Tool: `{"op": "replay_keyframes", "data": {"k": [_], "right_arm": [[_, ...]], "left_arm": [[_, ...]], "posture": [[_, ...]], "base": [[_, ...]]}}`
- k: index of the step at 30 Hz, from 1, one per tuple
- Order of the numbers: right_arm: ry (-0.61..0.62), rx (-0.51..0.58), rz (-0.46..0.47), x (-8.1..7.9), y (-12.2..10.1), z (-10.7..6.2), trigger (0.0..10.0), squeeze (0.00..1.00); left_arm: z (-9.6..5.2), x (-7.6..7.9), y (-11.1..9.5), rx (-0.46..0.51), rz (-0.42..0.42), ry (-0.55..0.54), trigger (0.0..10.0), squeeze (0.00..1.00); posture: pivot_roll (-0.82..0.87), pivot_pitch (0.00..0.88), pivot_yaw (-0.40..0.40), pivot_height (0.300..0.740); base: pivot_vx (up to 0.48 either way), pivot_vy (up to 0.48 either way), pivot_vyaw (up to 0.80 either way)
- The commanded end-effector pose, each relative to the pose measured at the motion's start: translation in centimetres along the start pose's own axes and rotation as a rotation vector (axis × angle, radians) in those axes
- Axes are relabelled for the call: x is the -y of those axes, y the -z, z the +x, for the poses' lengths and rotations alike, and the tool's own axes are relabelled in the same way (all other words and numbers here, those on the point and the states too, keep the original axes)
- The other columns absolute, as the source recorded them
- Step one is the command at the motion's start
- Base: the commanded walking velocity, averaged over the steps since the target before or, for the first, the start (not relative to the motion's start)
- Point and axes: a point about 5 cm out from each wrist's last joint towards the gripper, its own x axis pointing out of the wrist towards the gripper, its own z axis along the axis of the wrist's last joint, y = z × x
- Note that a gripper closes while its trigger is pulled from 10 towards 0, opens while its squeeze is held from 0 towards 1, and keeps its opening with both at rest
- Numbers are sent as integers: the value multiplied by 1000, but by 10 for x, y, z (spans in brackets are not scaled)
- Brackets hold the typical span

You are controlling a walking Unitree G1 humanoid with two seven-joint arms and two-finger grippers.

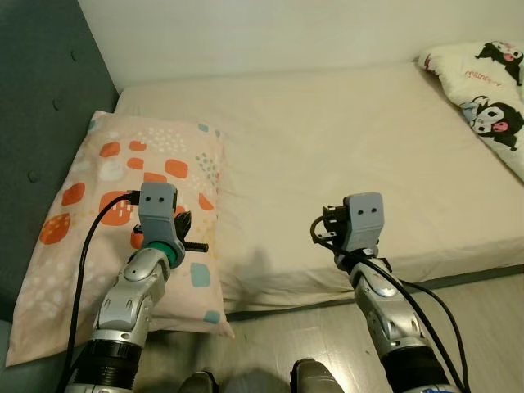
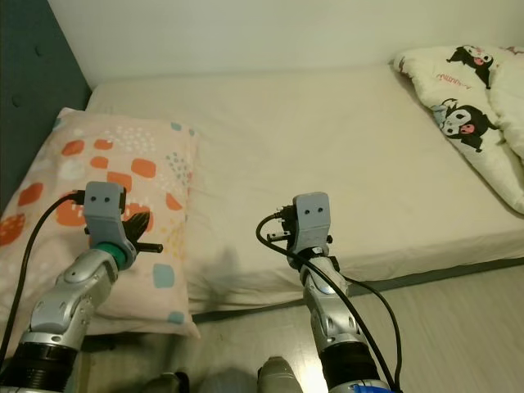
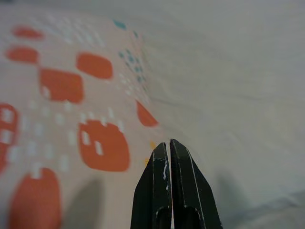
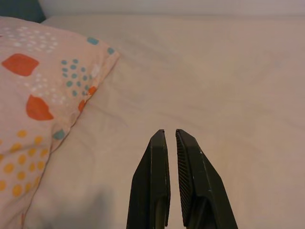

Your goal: Clean up the room

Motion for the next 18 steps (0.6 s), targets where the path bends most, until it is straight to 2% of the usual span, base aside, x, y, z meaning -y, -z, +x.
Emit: {"op": "replay_keyframes", "data": {"k": [1,14,18], "right_arm": [[12,-18,4,4,7,-3,10000,0],[11,-3,16,-1,12,-1,10000,0],[11,1,20,-3,13,0,10000,0]], "left_arm": [[-2,1,10,-21,14,-14,10000,0],[-1,3,5,36,55,-19,10000,0],[-1,4,5,46,62,-16,10000,0]], "posture": [[-36,10,1,740],[-25,0,4,740],[-26,0,5,740]], "base": [[0,0,0],[0,0,0],[-299,0,0]]}}
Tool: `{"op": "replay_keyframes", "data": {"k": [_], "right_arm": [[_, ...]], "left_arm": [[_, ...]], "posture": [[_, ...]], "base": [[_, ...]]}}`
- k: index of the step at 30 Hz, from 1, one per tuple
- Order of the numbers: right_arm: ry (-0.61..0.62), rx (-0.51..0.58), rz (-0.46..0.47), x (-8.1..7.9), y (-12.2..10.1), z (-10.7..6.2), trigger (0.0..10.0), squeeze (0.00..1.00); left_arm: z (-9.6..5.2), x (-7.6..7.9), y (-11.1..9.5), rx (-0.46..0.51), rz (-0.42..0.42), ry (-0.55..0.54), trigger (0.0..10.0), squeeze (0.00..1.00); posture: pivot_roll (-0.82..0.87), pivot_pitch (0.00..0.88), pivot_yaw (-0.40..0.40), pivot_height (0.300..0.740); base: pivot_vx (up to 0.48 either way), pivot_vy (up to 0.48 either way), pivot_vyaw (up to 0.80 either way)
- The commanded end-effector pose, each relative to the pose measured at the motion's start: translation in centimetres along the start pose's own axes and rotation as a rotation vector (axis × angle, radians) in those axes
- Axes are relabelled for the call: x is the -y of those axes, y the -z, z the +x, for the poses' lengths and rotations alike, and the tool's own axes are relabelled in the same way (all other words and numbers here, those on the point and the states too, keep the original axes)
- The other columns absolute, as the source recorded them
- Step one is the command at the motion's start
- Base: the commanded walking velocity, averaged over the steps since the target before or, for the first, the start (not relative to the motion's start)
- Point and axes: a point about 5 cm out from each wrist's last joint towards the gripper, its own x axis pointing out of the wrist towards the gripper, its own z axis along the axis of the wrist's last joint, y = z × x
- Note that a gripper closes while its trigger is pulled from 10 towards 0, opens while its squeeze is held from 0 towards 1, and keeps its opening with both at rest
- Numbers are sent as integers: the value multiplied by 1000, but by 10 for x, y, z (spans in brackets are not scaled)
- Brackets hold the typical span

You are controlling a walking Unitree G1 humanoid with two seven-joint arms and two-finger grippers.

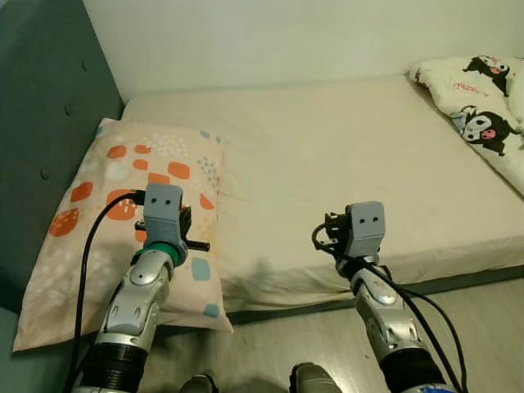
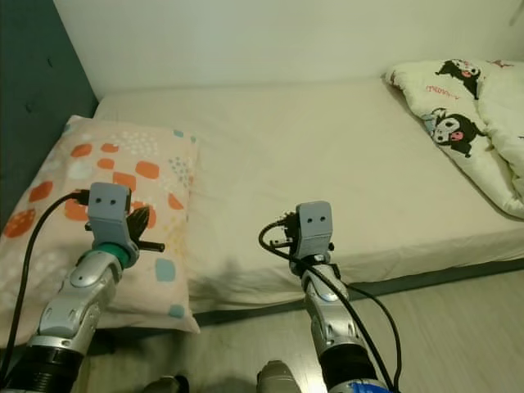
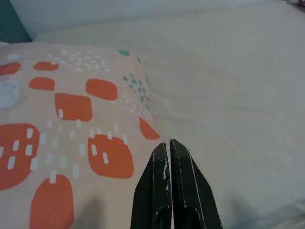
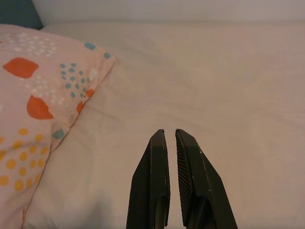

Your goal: Clean up the room

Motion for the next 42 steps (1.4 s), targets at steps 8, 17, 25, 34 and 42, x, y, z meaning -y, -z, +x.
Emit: {"op": "replay_keyframes", "data": {"k": [8,17,25,34,42], "right_arm": [[6,-7,7,0,5,-1,10000,0],[11,-2,9,0,5,0,10000,0],[14,-2,10,1,6,0,10000,0],[13,-5,11,1,7,0,10000,0],[10,-6,12,0,8,1,10000,0]], "left_arm": [[-2,2,7,-14,14,8,10000,0],[-1,2,6,-12,18,7,10000,0],[-1,2,6,-10,19,5,10000,0],[-1,1,6,-10,19,0,10000,0],[-1,1,6,-9,17,-5,10000,0]], "posture": [[-29,4,8,740],[-29,5,11,740],[-29,5,13,740],[-24,5,11,740],[-23,6,9,740]], "base": [[-324,0,0],[-358,0,0],[-363,0,0],[-366,0,0],[-363,0,0]]}}
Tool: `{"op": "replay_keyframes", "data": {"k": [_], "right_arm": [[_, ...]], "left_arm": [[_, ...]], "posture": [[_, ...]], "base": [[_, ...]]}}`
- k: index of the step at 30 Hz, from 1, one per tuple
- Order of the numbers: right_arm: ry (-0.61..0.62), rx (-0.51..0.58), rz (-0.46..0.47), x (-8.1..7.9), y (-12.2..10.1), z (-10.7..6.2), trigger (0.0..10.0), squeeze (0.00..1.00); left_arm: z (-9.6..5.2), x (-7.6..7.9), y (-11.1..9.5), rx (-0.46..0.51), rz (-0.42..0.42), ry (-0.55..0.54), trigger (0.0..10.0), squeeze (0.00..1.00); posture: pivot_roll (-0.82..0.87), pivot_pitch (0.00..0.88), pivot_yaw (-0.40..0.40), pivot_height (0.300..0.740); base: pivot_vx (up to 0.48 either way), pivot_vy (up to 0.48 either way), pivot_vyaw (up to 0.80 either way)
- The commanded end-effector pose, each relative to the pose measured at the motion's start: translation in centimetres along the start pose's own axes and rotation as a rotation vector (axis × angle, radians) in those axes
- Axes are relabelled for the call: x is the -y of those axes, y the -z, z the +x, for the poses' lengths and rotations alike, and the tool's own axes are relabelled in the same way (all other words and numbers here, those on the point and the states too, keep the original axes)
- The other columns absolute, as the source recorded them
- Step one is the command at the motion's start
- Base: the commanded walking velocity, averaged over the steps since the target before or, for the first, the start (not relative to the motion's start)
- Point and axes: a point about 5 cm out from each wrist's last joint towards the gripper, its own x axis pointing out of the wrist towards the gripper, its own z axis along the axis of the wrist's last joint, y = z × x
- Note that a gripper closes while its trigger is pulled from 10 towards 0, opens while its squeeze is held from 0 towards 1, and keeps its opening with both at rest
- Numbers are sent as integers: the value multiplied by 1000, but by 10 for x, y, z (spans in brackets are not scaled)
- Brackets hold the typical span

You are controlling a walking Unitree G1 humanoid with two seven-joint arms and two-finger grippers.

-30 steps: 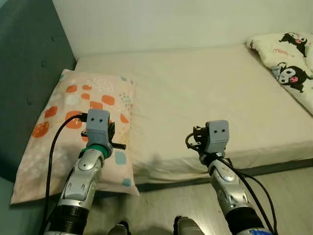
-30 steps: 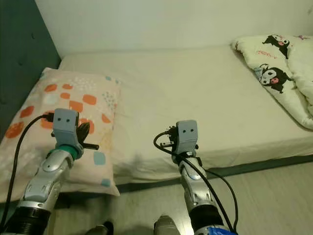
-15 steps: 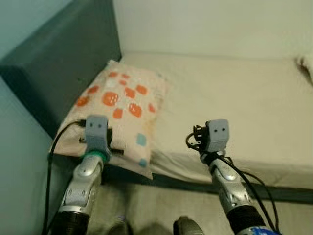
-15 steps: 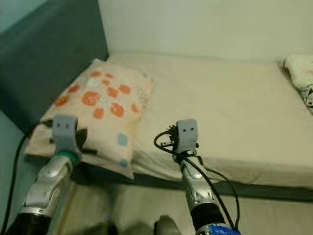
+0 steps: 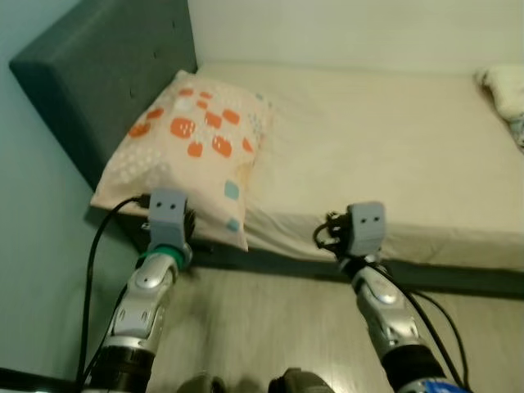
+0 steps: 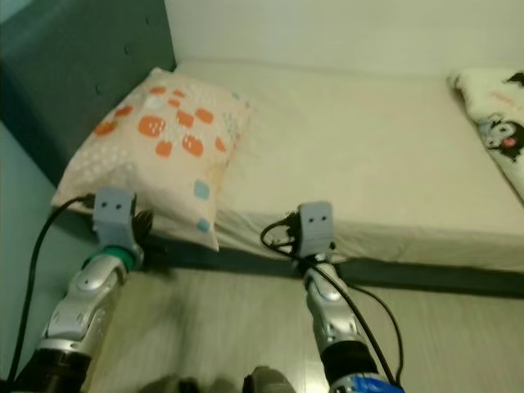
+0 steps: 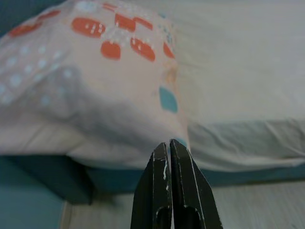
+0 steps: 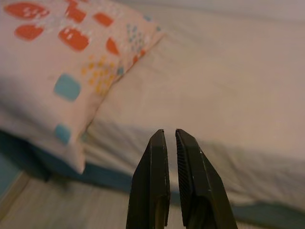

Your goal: Clean up the room

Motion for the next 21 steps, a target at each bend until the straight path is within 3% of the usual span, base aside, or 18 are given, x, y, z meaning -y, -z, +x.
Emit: {"op": "replay_keyframes", "data": {"k": [1,14,21], "right_arm": [[-14,-15,14,-6,5,-1,10000,0],[-12,-20,38,-6,6,-1,10000,0],[14,-26,74,-2,7,0,10000,0]], "left_arm": [[-2,-4,7,-23,7,-15,10000,0],[-2,-3,7,-22,6,-12,10000,0],[-2,-1,8,-30,-27,8,10000,0]], "posture": [[-23,6,9,740],[-24,7,8,740],[-25,6,7,740]], "base": [[-368,0,0],[-332,0,0],[0,0,-800]]}}
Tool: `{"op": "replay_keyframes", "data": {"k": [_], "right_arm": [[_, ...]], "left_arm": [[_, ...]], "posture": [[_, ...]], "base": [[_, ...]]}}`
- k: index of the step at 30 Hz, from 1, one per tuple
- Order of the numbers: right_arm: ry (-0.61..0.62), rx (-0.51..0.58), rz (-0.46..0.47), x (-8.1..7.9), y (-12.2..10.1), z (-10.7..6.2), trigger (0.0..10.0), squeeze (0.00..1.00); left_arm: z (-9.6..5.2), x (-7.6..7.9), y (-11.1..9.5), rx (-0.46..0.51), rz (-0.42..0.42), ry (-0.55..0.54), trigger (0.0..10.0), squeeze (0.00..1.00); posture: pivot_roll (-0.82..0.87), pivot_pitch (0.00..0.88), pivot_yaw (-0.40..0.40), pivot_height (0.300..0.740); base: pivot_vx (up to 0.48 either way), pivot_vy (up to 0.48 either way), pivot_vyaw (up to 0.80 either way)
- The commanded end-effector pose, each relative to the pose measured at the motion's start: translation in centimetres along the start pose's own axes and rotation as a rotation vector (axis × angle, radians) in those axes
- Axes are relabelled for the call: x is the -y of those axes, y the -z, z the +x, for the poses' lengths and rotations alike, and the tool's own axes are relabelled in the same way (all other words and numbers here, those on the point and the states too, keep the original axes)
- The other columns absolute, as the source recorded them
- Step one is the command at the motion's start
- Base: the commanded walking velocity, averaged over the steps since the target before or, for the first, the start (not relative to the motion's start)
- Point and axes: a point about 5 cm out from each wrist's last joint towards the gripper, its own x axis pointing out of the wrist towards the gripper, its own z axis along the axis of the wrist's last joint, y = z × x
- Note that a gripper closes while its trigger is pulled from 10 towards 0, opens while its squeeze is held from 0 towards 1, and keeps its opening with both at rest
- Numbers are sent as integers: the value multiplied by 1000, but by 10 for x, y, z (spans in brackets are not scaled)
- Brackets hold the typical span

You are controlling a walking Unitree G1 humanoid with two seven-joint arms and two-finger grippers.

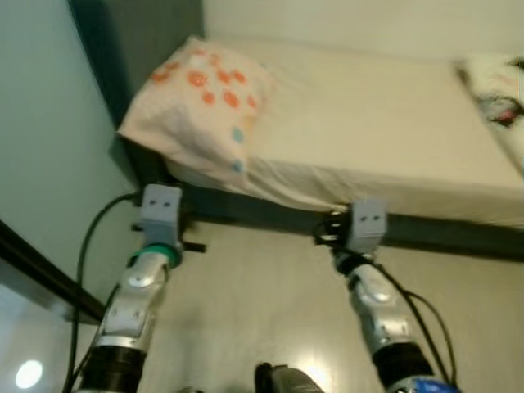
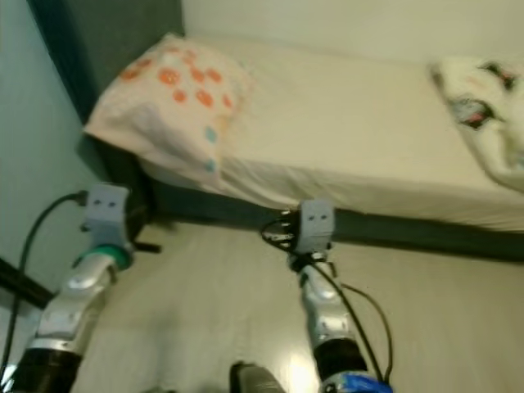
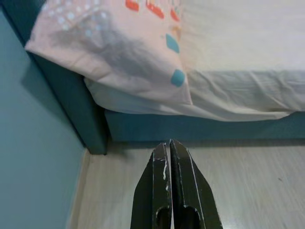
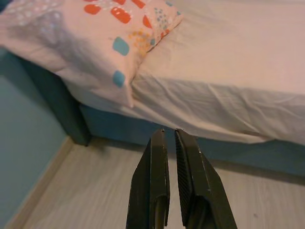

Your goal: Clean up the room

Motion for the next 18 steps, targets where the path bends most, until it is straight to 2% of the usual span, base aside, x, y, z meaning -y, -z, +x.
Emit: {"op": "replay_keyframes", "data": {"k": [1,18], "right_arm": [[27,-23,10,9,5,-3,10000,0],[20,-23,19,8,5,-2,10000,0]], "left_arm": [[0,6,2,-10,-16,25,10000,0],[0,7,3,-9,-35,29,10000,0]], "posture": [[-25,5,7,740],[-23,5,5,740]], "base": [[0,0,-800],[0,0,-800]]}}
